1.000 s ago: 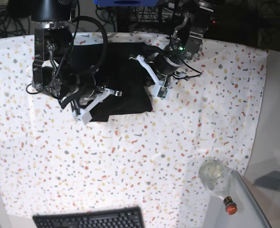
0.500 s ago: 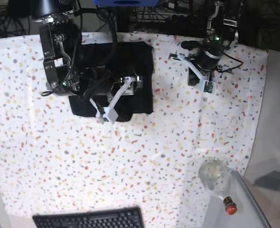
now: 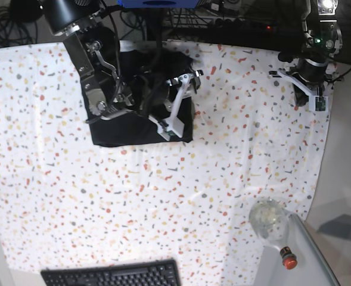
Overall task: Layout the t-shirt on the table in an organized manner, then fold the t-shirt properly
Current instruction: 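Lift the strip end with the right gripper and fold it toward the left gripper, then grasp the folded bundle's edges with both grippers and square it, then drag the folded shirt bundle with the left gripper and rotate it, then press and straighten the bundle's edge with the left gripper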
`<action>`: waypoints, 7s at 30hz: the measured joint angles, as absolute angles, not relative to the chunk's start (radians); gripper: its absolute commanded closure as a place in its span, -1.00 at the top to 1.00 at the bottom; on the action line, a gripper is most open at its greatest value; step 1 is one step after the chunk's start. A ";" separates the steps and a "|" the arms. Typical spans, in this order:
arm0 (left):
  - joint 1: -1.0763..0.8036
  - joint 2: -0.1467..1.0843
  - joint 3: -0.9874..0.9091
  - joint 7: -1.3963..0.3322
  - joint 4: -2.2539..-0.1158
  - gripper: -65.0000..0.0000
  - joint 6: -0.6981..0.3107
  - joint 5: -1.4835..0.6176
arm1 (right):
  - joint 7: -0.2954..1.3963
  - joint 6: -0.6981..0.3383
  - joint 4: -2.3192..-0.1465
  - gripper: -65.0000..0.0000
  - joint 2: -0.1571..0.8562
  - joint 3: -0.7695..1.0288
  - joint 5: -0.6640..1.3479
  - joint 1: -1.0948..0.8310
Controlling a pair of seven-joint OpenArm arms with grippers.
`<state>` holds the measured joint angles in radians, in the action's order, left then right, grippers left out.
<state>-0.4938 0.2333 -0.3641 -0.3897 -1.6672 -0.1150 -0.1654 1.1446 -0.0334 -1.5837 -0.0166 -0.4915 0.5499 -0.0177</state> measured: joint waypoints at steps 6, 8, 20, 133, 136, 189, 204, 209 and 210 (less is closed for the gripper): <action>-0.487 0.234 -0.392 -0.387 -1.641 -1.00 -0.116 -0.165 | 1.148 -0.033 -1.640 0.06 -0.014 -0.646 0.558 0.049; -0.480 0.232 -0.391 -0.385 -1.618 -1.00 -0.116 -0.166 | 1.150 -0.034 -1.733 0.06 -0.006 -0.648 0.568 0.047; -0.493 0.250 -0.385 -0.386 -1.523 -1.00 -0.200 -0.165 | 1.121 -0.034 -1.861 -1.00 0.127 -0.359 0.569 -0.092; -0.202 0.067 -0.015 -0.463 -1.236 0.67 -0.480 -0.612 | 0.763 0.034 -1.739 -1.00 0.243 -0.149 0.561 -0.165; -0.192 0.063 0.016 -0.466 -1.227 -0.02 -0.472 -0.542 | 0.763 0.034 -1.739 -1.00 0.242 -0.149 0.562 -0.165; 0.665 -0.143 1.237 -0.198 -0.590 -1.00 -0.471 0.034 | 0.735 -0.125 -1.543 -1.00 0.218 0.166 0.567 -0.308; 0.699 -0.144 1.241 -0.202 -0.587 -1.00 -0.472 0.037 | 0.745 -0.130 -1.710 -1.00 0.187 0.105 0.572 -0.499; 0.701 -0.144 1.241 -0.202 -0.587 -1.00 -0.472 0.037 | 0.764 -0.125 -1.799 -1.00 0.194 0.113 0.556 -0.546; 0.701 -0.144 1.241 -0.202 -0.587 -1.00 -0.472 0.037 | 0.762 -0.126 -1.847 -1.00 0.196 0.114 0.558 -0.550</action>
<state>0.7006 -0.1440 1.2407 -0.2016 -0.5869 -0.4721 0.0368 0.7620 -0.1261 -1.8473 0.1955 0.1139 0.5575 -0.5499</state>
